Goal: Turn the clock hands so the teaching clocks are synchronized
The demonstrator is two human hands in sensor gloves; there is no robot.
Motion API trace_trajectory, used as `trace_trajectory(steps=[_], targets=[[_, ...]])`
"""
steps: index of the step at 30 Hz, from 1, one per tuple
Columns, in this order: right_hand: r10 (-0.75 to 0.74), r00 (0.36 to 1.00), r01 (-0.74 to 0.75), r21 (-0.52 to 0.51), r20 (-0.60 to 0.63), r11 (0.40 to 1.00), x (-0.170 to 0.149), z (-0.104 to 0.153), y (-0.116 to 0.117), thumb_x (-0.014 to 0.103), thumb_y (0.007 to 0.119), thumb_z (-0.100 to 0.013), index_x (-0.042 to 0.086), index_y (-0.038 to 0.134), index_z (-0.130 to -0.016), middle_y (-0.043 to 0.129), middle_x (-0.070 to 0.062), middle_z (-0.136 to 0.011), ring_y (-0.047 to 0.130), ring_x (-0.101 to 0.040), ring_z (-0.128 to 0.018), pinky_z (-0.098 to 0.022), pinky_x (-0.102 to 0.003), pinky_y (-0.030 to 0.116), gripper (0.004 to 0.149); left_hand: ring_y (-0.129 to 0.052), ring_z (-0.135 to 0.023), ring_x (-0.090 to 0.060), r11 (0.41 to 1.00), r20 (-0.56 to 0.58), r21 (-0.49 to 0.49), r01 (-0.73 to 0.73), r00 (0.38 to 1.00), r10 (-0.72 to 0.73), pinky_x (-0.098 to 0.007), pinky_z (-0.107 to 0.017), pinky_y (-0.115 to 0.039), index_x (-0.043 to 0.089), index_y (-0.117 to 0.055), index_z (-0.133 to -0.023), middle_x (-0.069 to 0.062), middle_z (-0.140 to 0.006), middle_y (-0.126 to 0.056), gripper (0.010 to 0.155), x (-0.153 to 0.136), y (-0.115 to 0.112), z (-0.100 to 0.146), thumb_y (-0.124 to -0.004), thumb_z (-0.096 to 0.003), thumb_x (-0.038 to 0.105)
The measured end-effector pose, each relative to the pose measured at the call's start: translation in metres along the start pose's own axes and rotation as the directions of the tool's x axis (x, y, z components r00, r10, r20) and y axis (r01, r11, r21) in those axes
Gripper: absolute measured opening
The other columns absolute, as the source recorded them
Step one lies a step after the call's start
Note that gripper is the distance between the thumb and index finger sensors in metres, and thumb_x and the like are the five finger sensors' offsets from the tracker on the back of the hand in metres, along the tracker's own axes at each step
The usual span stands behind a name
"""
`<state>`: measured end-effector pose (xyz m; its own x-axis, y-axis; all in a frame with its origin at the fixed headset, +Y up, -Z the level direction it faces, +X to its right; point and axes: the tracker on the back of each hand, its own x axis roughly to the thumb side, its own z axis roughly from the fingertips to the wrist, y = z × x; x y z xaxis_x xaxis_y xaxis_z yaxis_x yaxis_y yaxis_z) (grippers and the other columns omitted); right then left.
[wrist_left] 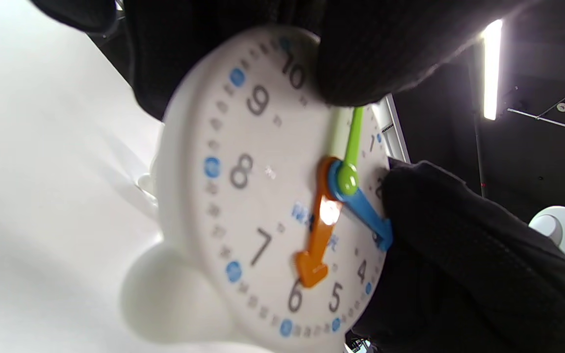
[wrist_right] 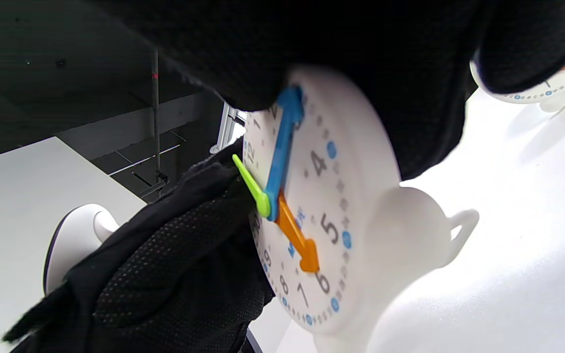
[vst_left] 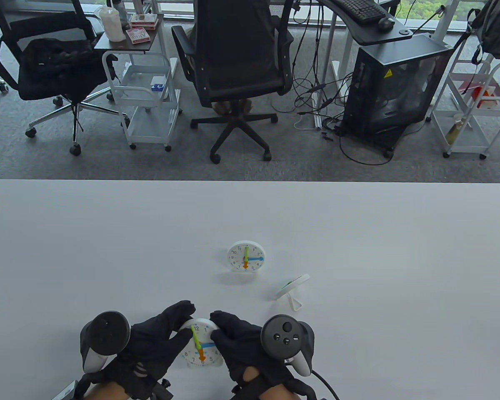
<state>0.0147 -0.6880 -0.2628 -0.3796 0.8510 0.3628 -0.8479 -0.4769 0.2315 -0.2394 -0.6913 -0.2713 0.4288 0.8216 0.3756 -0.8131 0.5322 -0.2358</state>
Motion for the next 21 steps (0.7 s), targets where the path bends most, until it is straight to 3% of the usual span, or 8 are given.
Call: trace_trajectory(steps=[21], targets=[[0.002,1.0,-0.002,0.009,0.015,1.0,-0.0008,0.0,0.0015,0.031,0.079,-0.051,-0.004,0.078,-0.09,0.094,-0.015,-0.073,0.102,-0.035,-0.052,-0.048,-0.064,0.074,0.053,-0.097,-0.07,-0.043,1.0,-0.001,0.004,-0.002,1.0,0.002,-0.071,-0.059,-0.061,0.015,-0.066,-0.101,-0.009,-0.081,-0.1,0.061,-0.0008,0.001,0.0,-0.087,-0.0495,0.042]])
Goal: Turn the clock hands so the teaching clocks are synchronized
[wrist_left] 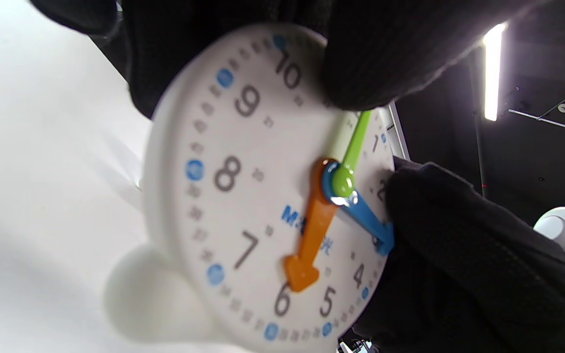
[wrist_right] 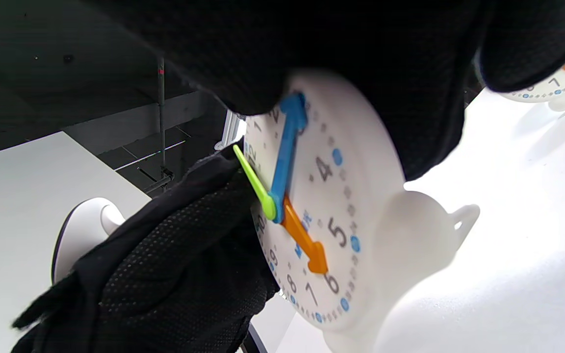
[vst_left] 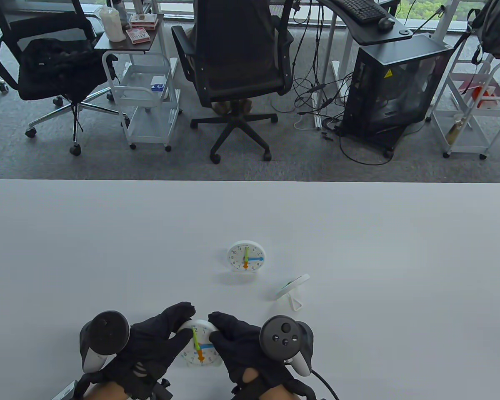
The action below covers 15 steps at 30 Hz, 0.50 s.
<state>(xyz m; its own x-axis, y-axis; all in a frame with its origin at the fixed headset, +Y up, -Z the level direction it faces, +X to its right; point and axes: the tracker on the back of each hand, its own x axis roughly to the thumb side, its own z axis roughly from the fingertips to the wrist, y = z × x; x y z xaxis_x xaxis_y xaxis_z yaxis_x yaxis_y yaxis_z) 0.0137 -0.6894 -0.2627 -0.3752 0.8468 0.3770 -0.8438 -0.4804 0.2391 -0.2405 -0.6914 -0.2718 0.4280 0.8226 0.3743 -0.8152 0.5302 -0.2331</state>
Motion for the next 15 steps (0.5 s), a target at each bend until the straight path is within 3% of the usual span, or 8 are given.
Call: trace_trajectory(steps=[7,15], targets=[[-0.009,1.0,0.009,-0.007,0.0,1.0,0.0,0.0,-0.001,0.031,0.079,-0.051,-0.004,0.077,-0.09,0.094,-0.015,-0.074,0.102,-0.035,-0.052,-0.048,-0.064,0.074,0.053,-0.097,-0.07,-0.043,1.0,0.01,0.005,-0.013,1.0,0.013,-0.071,-0.059,-0.061,0.015,-0.066,-0.101,-0.009,-0.081,-0.1,0.061,0.0,0.001,0.0,-0.086,-0.0497,0.042],[-0.018,0.998,0.024,-0.107,0.053,0.994,0.002,0.003,-0.012,0.03,0.077,-0.051,-0.001,0.075,-0.092,0.091,-0.014,-0.078,0.099,-0.038,-0.06,-0.05,-0.065,0.072,0.052,-0.095,-0.073,-0.046,0.998,-0.01,-0.012,-0.057,0.998,0.057,-0.073,-0.06,-0.056,0.015,-0.069,-0.1,-0.011,-0.084,-0.098,0.06,-0.005,0.004,-0.001,-0.084,-0.0505,0.046]])
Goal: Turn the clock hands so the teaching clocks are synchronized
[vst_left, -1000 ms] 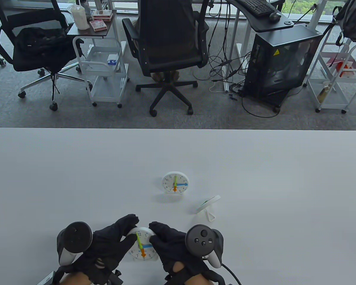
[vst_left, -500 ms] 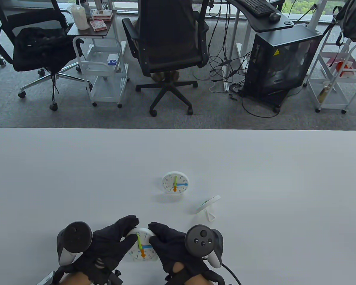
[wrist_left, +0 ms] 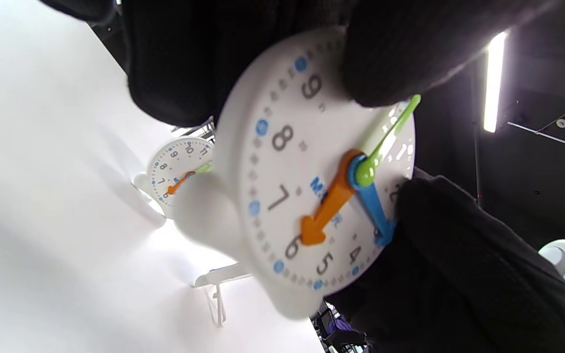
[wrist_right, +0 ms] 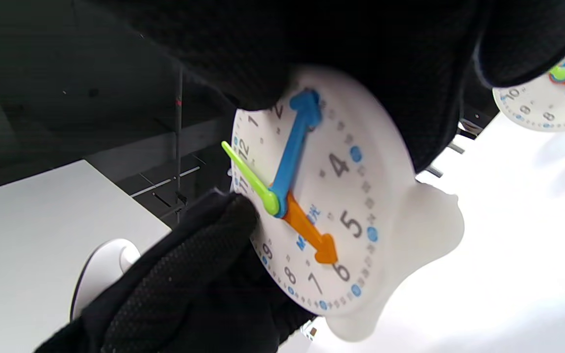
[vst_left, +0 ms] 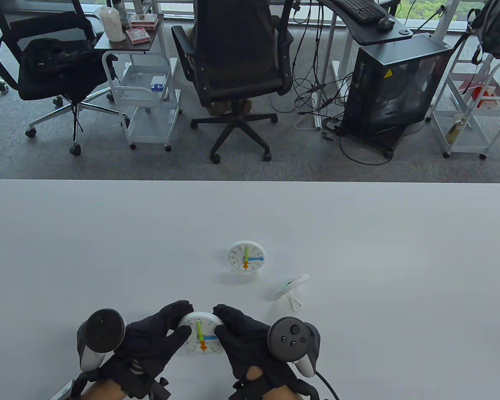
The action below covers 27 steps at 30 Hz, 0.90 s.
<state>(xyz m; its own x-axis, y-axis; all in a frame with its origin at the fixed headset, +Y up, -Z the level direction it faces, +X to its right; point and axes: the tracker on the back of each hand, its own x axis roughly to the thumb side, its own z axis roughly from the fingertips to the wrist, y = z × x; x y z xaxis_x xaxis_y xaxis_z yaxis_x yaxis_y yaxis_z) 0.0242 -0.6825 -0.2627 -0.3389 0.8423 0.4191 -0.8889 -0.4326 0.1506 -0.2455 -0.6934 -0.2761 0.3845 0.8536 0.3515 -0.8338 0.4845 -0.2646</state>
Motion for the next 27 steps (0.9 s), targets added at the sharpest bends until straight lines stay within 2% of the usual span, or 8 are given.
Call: trace_trajectory(steps=[2,6,10,13,20,27], targets=[[0.006,1.0,-0.006,-0.024,0.013,1.0,0.0,0.0,-0.003,0.03,0.077,-0.051,0.001,0.075,-0.093,0.09,-0.013,-0.079,0.098,-0.038,-0.062,-0.051,-0.066,0.071,0.051,-0.095,-0.073,-0.046,1.0,-0.003,-0.015,0.01,1.0,-0.01,-0.073,-0.06,-0.056,0.016,-0.073,-0.098,-0.012,-0.084,-0.099,0.056,0.0,-0.001,0.0,-0.084,-0.0508,0.045],[0.036,0.999,-0.036,-0.004,0.007,0.999,-0.003,-0.001,-0.002,0.029,0.077,-0.051,0.002,0.074,-0.094,0.09,-0.013,-0.08,0.097,-0.04,-0.066,-0.052,-0.067,0.069,0.051,-0.096,-0.073,-0.046,0.999,-0.009,-0.038,0.037,0.999,-0.037,-0.073,-0.06,-0.057,0.018,-0.078,-0.094,-0.012,-0.084,-0.1,0.051,0.0,-0.002,-0.001,-0.085,-0.0502,0.042],[0.084,0.996,-0.084,0.026,-0.033,0.996,-0.009,-0.003,-0.004,0.033,0.075,-0.053,0.002,0.07,-0.099,0.083,-0.019,-0.09,0.087,-0.048,-0.077,-0.054,-0.069,0.064,0.056,-0.097,-0.072,-0.045,0.999,-0.02,-0.028,0.047,0.999,-0.047,-0.073,-0.059,-0.059,0.017,-0.08,-0.092,-0.011,-0.082,-0.101,0.05,-0.003,-0.002,-0.002,-0.087,-0.0491,0.041],[0.098,0.993,-0.1,-0.023,-0.059,0.995,-0.013,-0.004,-0.01,0.036,0.075,-0.053,-0.001,0.067,-0.1,0.078,-0.023,-0.092,0.083,-0.052,-0.079,-0.053,-0.07,0.063,0.06,-0.097,-0.072,-0.045,0.999,-0.04,-0.008,0.052,0.998,-0.053,-0.073,-0.059,-0.06,0.018,-0.081,-0.092,-0.011,-0.082,-0.102,0.049,-0.009,0.0,-0.004,-0.088,-0.0488,0.04],[0.075,0.994,-0.086,-0.147,-0.082,0.985,-0.018,-0.002,-0.03,0.037,0.074,-0.053,-0.003,0.068,-0.099,0.079,-0.025,-0.091,0.083,-0.053,-0.077,-0.052,-0.07,0.063,0.061,-0.099,-0.071,-0.044,0.997,-0.103,0.055,0.05,0.994,-0.045,-0.072,-0.059,-0.061,0.018,-0.082,-0.091,-0.011,-0.081,-0.103,0.049,-0.026,0.006,-0.005,-0.089,-0.0482,0.04],[-0.005,0.998,-0.017,-0.332,-0.067,0.943,-0.018,0.005,-0.06,0.037,0.074,-0.053,-0.004,0.069,-0.098,0.079,-0.026,-0.089,0.084,-0.054,-0.075,-0.051,-0.07,0.063,0.061,-0.101,-0.072,-0.043,0.991,-0.219,0.125,0.049,0.975,-0.021,-0.072,-0.059,-0.062,0.019,-0.084,-0.09,-0.01,-0.081,-0.105,0.049,-0.054,0.008,-0.014,-0.091,-0.0467,0.04]])
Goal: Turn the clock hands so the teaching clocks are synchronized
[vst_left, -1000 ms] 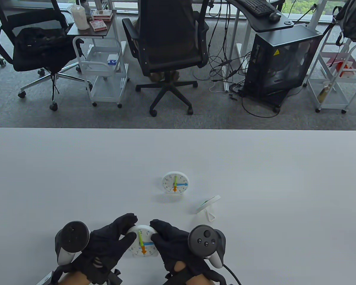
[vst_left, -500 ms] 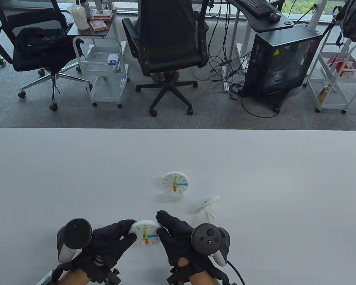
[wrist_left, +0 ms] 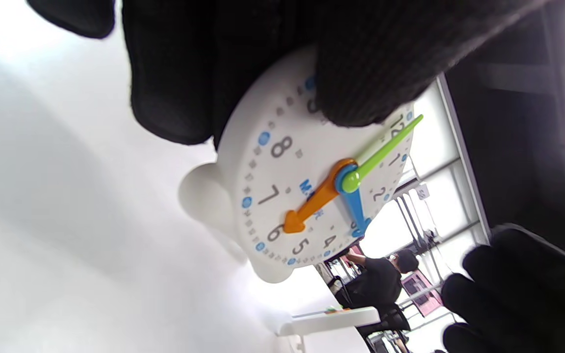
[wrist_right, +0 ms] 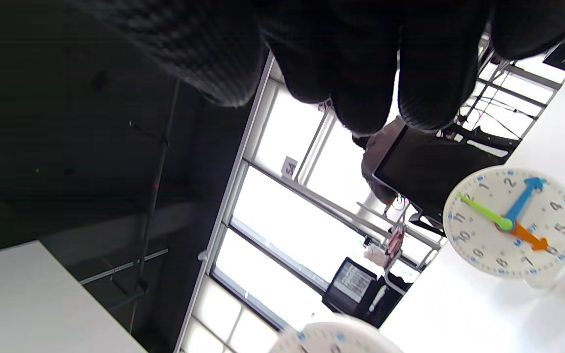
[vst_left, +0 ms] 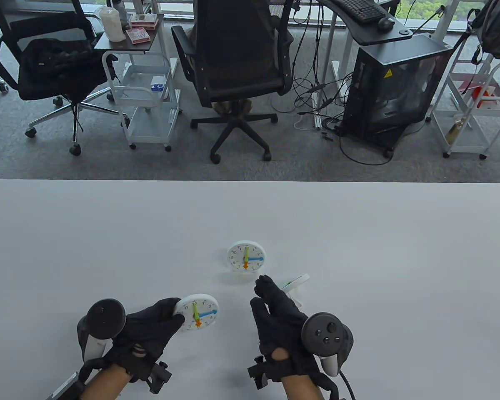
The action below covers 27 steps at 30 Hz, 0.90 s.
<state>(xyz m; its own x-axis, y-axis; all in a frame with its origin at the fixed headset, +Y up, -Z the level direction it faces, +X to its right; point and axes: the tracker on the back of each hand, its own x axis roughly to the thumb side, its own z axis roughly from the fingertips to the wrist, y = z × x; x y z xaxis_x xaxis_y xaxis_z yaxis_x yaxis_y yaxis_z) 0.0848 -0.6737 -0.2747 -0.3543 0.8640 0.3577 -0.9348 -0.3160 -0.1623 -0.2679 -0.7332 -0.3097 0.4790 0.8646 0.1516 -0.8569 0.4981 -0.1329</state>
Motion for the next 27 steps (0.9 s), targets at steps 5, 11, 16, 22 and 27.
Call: trace_trajectory(steps=[5,11,16,22,27], targets=[[-0.054,0.999,0.053,-0.077,-0.009,0.996,-0.002,-0.001,-0.014,0.037,0.074,-0.053,-0.004,0.07,-0.097,0.08,-0.026,-0.089,0.085,-0.053,-0.074,-0.05,-0.07,0.064,0.061,-0.1,-0.074,-0.043,0.999,-0.134,0.048,-0.009,0.991,0.015,-0.072,-0.059,-0.062,0.02,-0.084,-0.091,-0.01,-0.083,-0.104,0.048,-0.025,0.004,-0.023,-0.091,-0.0466,0.038],[-0.099,0.995,0.094,-0.154,-0.028,0.984,-0.006,-0.003,-0.027,0.037,0.074,-0.053,-0.004,0.07,-0.097,0.08,-0.025,-0.089,0.085,-0.053,-0.074,-0.05,-0.07,0.064,0.06,-0.097,-0.077,-0.046,0.996,-0.256,0.085,-0.005,0.966,0.027,-0.073,-0.06,-0.06,0.021,-0.082,-0.093,-0.01,-0.087,-0.102,0.048,-0.044,0.01,-0.054,-0.089,-0.0475,0.035],[-0.145,0.987,0.13,-0.195,-0.066,0.972,-0.013,-0.004,-0.033,0.037,0.074,-0.053,-0.005,0.07,-0.097,0.08,-0.026,-0.088,0.085,-0.053,-0.074,-0.05,-0.07,0.064,0.06,-0.093,-0.082,-0.047,0.997,-0.296,0.074,0.002,0.955,0.02,-0.075,-0.06,-0.055,0.023,-0.08,-0.094,-0.009,-0.091,-0.1,0.048,-0.052,0.003,-0.088,-0.087,-0.048,0.034],[-0.166,0.983,0.146,-0.218,-0.077,0.965,-0.015,-0.005,-0.037,0.037,0.074,-0.053,-0.005,0.07,-0.097,0.08,-0.026,-0.088,0.085,-0.053,-0.074,-0.05,-0.07,0.064,0.06,-0.084,-0.087,-0.051,0.999,-0.305,0.016,0.035,0.952,-0.028,-0.075,-0.063,-0.046,0.023,-0.078,-0.096,-0.01,-0.093,-0.097,0.048,-0.049,-0.008,-0.12,-0.085,-0.0493,0.034],[-0.175,0.982,0.153,-0.224,-0.078,0.962,-0.015,-0.005,-0.038,0.036,0.073,-0.054,-0.005,0.07,-0.097,0.08,-0.026,-0.088,0.085,-0.053,-0.074,-0.05,-0.07,0.064,0.06,-0.084,-0.086,-0.051,0.999,-0.303,0.002,0.045,0.952,-0.043,-0.075,-0.062,-0.046,0.023,-0.078,-0.096,-0.011,-0.093,-0.097,0.049,-0.046,-0.014,-0.136,-0.085,-0.0493,0.033]])
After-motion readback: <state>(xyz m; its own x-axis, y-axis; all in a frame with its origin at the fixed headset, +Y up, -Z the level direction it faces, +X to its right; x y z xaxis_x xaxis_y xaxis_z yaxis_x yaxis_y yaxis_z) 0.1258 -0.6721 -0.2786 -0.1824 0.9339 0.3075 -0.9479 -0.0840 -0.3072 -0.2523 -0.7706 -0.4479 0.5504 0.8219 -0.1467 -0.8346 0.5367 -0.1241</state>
